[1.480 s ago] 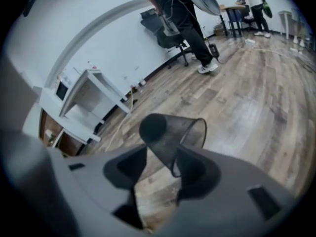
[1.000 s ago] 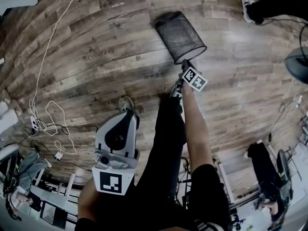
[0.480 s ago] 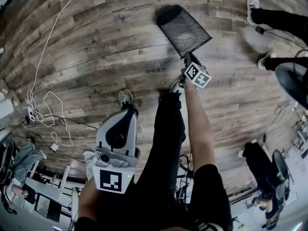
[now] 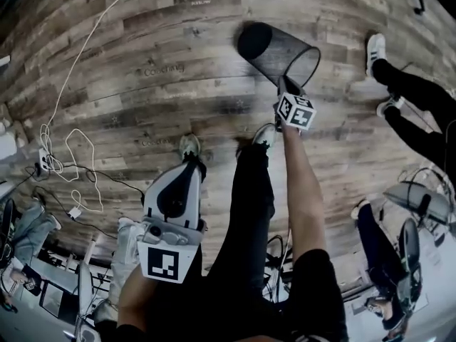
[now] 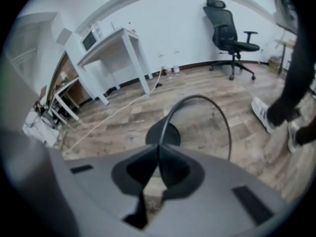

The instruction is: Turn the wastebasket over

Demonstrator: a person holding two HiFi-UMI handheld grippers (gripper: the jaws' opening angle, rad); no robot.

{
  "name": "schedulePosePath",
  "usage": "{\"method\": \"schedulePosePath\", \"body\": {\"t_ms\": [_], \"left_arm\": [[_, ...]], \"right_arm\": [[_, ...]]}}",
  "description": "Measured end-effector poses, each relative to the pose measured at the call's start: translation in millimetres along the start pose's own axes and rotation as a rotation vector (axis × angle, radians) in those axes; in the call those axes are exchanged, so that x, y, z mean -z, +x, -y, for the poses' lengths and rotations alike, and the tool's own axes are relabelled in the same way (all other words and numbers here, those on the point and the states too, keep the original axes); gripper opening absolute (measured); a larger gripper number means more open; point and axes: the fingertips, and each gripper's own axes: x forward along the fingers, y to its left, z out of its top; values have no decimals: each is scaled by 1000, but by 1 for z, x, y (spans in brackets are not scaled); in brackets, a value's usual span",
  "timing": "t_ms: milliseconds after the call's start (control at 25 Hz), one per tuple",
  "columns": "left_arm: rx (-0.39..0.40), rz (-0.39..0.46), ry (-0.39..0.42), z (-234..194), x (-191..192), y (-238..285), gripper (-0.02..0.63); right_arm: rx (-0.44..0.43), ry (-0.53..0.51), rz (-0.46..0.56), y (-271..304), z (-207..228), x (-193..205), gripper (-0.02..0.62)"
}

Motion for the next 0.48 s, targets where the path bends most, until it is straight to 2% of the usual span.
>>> {"method": "schedulePosePath", "body": {"t_ms": [280,480], "left_arm": [[-28,-25,-13,-20,-8,-8,34],[-57,-51,-34,-38,-5,-11,34]], "right_arm": [[-21,-276,-125,4,-32,-6,51],[-50,-550,-214,11,-62,2,51]]}}
